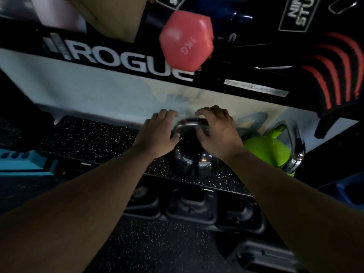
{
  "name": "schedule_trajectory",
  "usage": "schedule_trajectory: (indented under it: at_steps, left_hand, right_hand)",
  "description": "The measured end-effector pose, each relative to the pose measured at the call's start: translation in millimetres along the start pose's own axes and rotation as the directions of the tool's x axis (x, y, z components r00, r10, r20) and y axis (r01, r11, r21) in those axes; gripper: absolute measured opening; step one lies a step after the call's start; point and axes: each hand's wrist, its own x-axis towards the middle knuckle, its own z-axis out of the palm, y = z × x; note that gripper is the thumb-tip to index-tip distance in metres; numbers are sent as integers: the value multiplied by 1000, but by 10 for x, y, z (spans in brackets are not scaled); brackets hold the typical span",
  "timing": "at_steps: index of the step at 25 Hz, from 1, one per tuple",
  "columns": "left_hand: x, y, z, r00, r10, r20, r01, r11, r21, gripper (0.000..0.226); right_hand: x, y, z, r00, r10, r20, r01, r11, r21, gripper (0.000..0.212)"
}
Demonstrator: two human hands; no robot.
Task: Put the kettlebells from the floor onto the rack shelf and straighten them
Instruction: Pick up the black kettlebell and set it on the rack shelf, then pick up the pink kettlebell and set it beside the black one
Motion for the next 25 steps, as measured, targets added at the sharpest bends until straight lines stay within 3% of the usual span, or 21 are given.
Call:
schedule_trajectory:
  at_steps: [6,12,17,22,25]
  left_hand:
    - [-1004,-369,-495,975,-202,-95,210,974,81,43]
    - [-2727,-820,-1051,892,-436,-120,450,883,133,42]
    - [-5014,-1182,-1296,718,-690,-92,695,703,149,42]
    - [-7703,-955,-1064,461,-887,-16,886,460,57,38]
    - [-8833,-560,-841,290,-957,-3,955,290,-67,41]
  right_hand:
    - [-192,-804,147,953,-302,37,299,952,70,26]
    - [-792,-2153,682,806,-569,165,514,810,283,22]
    - [-2017,-3608,1461,634,-717,289,556,683,473,19]
    - [-3822,-4905,2062,379,-828,413,583,560,588,21]
    - [-4724,-5349,2203,247,-849,468,627,508,590,24]
